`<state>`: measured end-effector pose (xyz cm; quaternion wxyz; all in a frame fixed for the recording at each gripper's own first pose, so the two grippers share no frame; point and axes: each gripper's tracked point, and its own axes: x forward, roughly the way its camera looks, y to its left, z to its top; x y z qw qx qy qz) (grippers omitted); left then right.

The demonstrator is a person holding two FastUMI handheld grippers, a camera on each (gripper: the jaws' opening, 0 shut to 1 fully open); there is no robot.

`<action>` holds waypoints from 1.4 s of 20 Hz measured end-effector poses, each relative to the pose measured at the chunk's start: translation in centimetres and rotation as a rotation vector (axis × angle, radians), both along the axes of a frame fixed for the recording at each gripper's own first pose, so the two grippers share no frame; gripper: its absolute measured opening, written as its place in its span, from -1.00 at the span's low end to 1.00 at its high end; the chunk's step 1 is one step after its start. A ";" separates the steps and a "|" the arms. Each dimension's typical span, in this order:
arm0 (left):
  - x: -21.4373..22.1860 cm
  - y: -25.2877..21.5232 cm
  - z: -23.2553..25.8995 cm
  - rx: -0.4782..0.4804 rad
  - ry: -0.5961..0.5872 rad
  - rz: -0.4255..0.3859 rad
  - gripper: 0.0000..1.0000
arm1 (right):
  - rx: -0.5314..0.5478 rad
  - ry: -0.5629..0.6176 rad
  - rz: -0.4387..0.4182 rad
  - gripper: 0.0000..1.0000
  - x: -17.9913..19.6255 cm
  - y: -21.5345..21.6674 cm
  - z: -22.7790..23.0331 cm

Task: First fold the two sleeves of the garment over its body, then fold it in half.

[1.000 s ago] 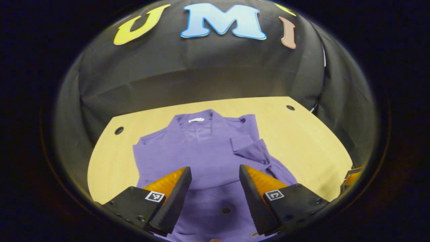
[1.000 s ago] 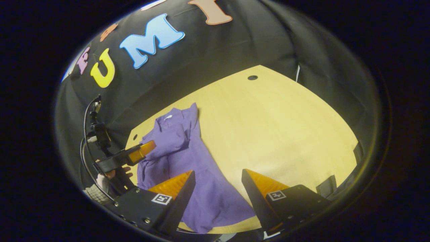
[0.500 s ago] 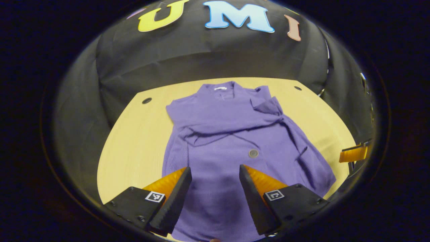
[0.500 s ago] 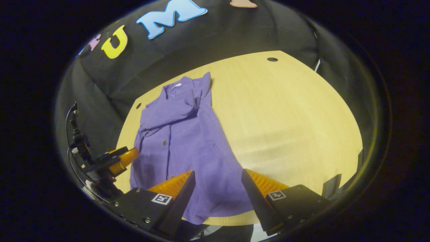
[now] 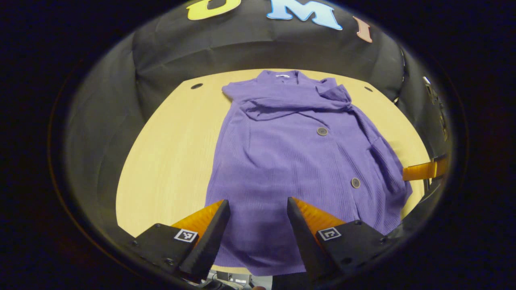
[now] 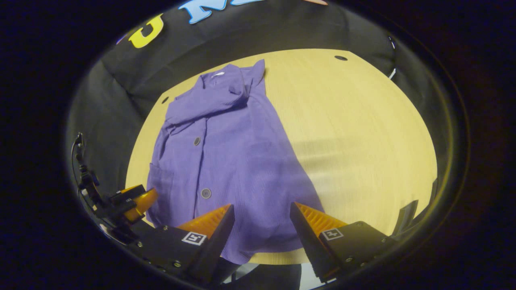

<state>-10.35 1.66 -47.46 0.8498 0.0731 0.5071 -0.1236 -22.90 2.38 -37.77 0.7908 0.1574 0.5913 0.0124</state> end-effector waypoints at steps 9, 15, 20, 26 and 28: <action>-2.1 0.6 -2.5 0.051 0.065 -0.043 0.83 | -0.102 0.136 0.063 0.76 -2.7 0.6 -3.4; -1.4 0.0 -2.8 -0.010 0.055 -0.007 0.82 | -0.194 0.175 0.139 0.92 -3.4 0.6 -3.6; -1.0 -0.8 -3.0 -0.019 0.050 -0.026 0.54 | -0.198 0.182 0.142 0.90 -3.3 0.9 -3.7; -0.5 -2.8 -2.9 -0.055 0.049 -0.075 -0.34 | -0.120 0.160 0.098 -0.47 -2.5 1.5 -3.8; -0.3 -3.0 -2.7 -0.041 0.040 -0.089 -0.70 | -0.085 0.152 0.042 -0.49 -1.8 1.4 -4.4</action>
